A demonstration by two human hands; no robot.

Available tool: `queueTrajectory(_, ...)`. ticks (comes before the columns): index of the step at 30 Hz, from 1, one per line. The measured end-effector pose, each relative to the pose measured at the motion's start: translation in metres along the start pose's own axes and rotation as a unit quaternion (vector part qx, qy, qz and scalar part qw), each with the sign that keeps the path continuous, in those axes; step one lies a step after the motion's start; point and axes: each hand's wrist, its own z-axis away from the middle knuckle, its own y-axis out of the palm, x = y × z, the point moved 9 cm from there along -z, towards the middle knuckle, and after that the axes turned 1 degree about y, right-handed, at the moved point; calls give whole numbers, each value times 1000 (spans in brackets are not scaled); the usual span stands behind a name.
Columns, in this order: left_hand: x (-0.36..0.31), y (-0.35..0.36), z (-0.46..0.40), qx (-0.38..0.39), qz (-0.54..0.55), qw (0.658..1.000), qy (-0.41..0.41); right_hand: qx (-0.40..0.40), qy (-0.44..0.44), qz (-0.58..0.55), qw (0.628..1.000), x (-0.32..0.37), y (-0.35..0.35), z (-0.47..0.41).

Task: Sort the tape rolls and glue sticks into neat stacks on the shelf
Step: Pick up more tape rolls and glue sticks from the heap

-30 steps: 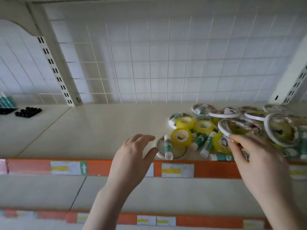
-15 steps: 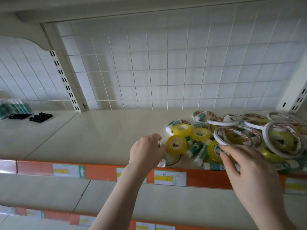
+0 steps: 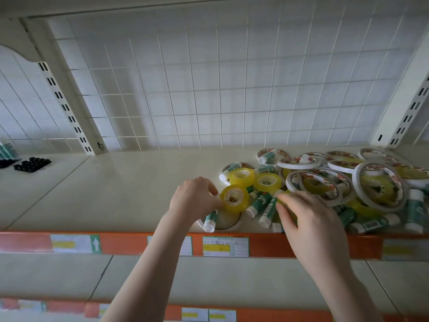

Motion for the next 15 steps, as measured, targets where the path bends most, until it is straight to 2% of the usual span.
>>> queueTrajectory(9, 4, -16, 2, -22, 78, 997, -2, 1, -4, -2, 1000, 3, 11, -5)
queueTrajectory(15, 17, -38, 8, -69, 149, 986, 4, 18, -59, -14, 998, 27, 24, -21)
